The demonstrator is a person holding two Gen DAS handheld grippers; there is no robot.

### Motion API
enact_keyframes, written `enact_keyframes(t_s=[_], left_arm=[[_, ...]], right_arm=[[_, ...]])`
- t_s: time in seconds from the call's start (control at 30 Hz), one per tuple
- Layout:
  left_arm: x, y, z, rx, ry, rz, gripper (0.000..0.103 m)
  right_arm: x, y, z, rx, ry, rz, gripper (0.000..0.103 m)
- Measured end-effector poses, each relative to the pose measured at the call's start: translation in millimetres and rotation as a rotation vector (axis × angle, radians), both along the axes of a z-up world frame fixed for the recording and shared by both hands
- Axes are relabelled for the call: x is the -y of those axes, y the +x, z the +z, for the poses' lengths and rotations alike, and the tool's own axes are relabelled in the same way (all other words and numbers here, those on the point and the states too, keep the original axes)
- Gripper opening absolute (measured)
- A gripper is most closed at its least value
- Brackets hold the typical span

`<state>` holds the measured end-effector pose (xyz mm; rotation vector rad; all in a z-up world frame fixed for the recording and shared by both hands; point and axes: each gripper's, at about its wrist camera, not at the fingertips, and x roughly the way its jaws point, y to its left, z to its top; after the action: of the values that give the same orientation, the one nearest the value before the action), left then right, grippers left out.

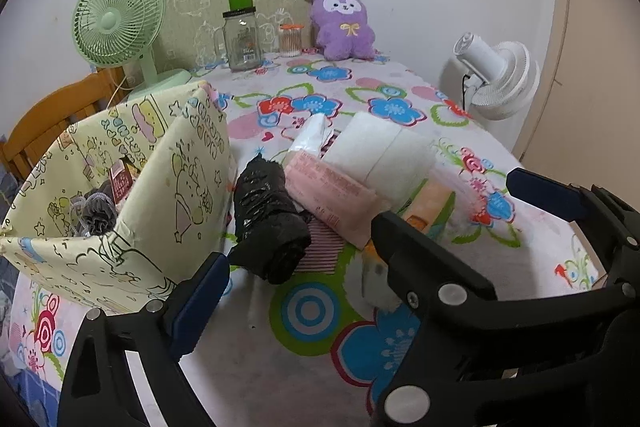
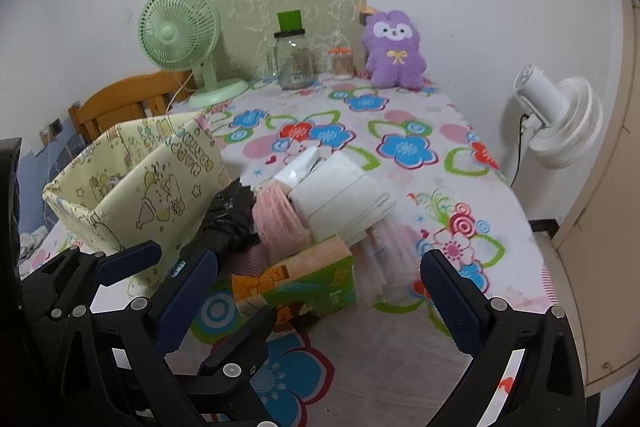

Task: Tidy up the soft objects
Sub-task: 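Grasp the green tissue pack with the right gripper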

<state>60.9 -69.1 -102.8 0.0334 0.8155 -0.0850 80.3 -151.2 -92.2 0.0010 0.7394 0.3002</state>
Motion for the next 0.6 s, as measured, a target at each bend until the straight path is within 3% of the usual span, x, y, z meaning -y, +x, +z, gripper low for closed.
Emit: enact_keyframes(t_s=[0.6], left_arm=[[-5, 13, -29, -0.073, 0.015, -0.006, 0.094]], right_arm=[[-16, 19, -35, -0.094, -0.025, 0.031, 0.100]])
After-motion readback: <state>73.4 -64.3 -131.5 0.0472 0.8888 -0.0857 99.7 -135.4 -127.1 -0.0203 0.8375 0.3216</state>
